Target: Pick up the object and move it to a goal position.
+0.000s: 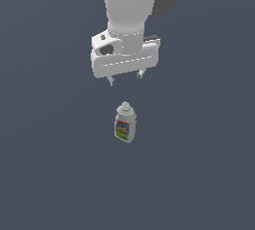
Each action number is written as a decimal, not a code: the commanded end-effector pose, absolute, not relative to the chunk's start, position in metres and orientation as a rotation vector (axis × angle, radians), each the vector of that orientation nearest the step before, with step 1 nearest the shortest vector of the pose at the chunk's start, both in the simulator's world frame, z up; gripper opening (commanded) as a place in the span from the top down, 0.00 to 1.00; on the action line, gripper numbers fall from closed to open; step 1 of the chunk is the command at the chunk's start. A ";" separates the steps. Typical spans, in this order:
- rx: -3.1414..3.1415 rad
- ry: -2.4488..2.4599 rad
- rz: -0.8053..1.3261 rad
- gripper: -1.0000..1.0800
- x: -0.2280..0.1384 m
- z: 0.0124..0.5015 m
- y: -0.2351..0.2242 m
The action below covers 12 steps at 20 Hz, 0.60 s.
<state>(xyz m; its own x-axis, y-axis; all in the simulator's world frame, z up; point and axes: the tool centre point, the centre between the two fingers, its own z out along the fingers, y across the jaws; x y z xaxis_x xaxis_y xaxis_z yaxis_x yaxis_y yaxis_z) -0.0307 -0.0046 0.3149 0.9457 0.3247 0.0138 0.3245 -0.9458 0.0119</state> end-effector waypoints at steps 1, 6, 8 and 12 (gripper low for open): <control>3.070 0.616 0.021 0.04 -0.024 0.312 -0.005; 3.025 0.811 0.015 0.04 -0.011 0.306 -0.007; 3.004 0.888 0.013 0.04 -0.006 0.304 -0.007; 2.956 1.040 0.009 0.04 0.005 0.299 -0.008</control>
<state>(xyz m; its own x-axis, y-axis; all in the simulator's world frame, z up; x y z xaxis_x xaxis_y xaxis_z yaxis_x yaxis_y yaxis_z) 0.0007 -0.0079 0.3007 0.8039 0.5948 0.0034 0.5947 -0.8039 0.0102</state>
